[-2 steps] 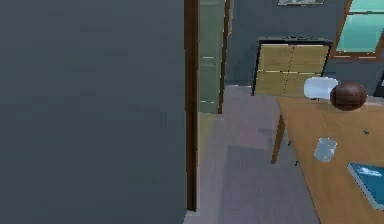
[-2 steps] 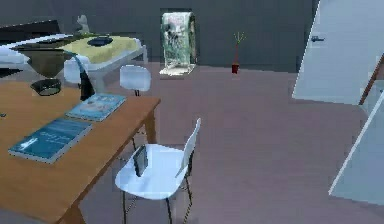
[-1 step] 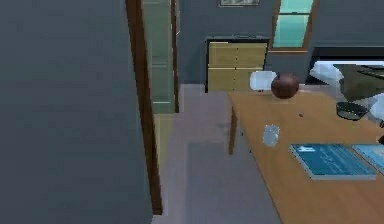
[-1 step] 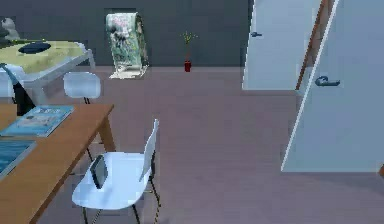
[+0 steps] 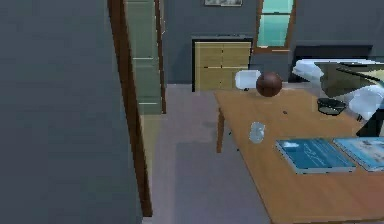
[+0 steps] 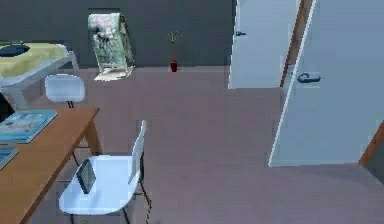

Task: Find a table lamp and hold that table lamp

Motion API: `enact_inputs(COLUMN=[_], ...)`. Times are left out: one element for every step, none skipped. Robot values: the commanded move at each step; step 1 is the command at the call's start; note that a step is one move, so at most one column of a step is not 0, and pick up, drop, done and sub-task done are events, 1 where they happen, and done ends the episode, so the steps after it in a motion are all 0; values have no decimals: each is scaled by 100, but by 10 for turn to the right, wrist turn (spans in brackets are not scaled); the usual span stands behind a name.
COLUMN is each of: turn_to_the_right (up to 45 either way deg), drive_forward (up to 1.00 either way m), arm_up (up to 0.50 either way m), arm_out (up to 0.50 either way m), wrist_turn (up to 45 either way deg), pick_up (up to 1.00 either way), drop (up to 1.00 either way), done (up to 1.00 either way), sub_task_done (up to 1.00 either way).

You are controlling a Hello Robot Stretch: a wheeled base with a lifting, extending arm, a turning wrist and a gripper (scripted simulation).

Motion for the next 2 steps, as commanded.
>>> enact_inputs(turn_to_the_right=[0, 0], drive_forward=[95, 0], arm_up=[0, 50], arm_out=[0, 0], wrist_turn=[0, 0], pick_up=[0, 0], drop=[0, 0], done=[0, 0], sub_task_done=[0, 0])
